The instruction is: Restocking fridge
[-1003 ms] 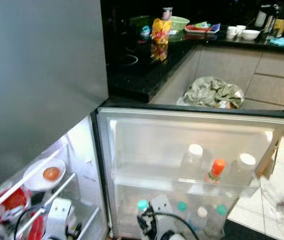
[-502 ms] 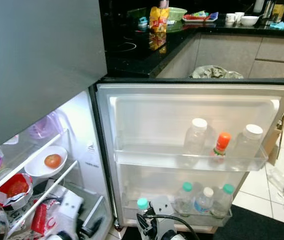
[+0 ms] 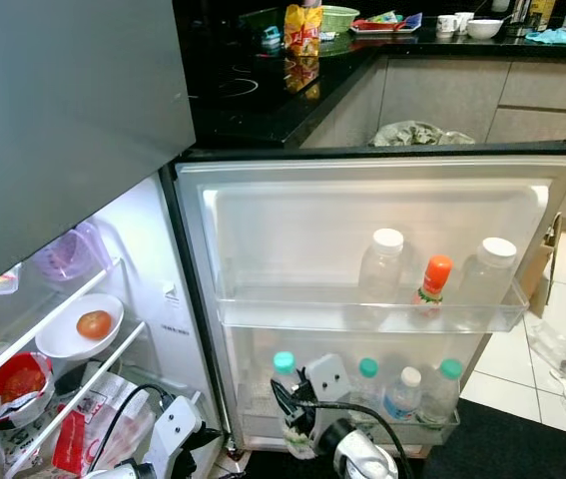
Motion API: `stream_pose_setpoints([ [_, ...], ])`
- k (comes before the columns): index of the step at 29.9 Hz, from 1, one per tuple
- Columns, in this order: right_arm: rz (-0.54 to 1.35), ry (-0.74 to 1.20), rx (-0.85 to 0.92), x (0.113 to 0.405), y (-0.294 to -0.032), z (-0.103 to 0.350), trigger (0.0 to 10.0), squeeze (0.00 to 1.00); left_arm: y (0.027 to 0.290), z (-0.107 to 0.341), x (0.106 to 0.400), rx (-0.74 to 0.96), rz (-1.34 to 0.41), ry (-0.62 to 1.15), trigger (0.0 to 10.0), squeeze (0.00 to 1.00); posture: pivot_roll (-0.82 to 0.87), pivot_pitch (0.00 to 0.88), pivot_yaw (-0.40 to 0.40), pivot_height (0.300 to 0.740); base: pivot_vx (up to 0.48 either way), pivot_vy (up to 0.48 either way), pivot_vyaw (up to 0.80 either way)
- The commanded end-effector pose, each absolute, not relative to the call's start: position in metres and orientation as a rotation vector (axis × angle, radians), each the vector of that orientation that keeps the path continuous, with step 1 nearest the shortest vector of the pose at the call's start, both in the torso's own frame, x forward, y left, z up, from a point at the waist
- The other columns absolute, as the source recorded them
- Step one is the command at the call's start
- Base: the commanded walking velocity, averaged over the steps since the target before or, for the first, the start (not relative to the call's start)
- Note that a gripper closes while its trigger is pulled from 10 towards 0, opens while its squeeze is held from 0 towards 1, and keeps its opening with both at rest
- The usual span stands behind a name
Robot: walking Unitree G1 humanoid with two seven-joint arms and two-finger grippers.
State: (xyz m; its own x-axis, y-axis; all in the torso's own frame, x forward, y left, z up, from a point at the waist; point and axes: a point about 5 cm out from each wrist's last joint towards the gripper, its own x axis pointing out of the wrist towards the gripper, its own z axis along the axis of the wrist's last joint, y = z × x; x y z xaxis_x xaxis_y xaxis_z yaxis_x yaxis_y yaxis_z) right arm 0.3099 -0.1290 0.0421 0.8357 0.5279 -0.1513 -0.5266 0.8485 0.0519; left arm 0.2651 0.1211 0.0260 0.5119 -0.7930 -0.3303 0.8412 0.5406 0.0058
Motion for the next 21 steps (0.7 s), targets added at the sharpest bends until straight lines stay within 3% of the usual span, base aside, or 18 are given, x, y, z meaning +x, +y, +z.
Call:
stream_pose_setpoints([
  [1,0.557,0.130,-0.023,0.313,-0.130,0.047,10.0,0.00,0.131,0.024,0.262,0.206,-0.996,0.336,10.0,0.00,0.01,0.122,0.062,0.605,0.000,0.000,0.00],
  [11,0.449,0.000,-0.142,0.326,-0.151,0.073,10.0,0.00,0.131,0.024,0.258,0.210,-1.029,0.343,10.0,0.00,0.01,0.132,0.063,0.605,0.000,0.000,0.00],
  [21,0.364,-0.101,-0.127,0.336,-0.164,0.095,10.0,0.00,0.131,0.026,0.257,0.210,-1.043,0.337,10.0,0.00,0.02,0.139,0.068,0.605,0.000,0.000,0.00],
])
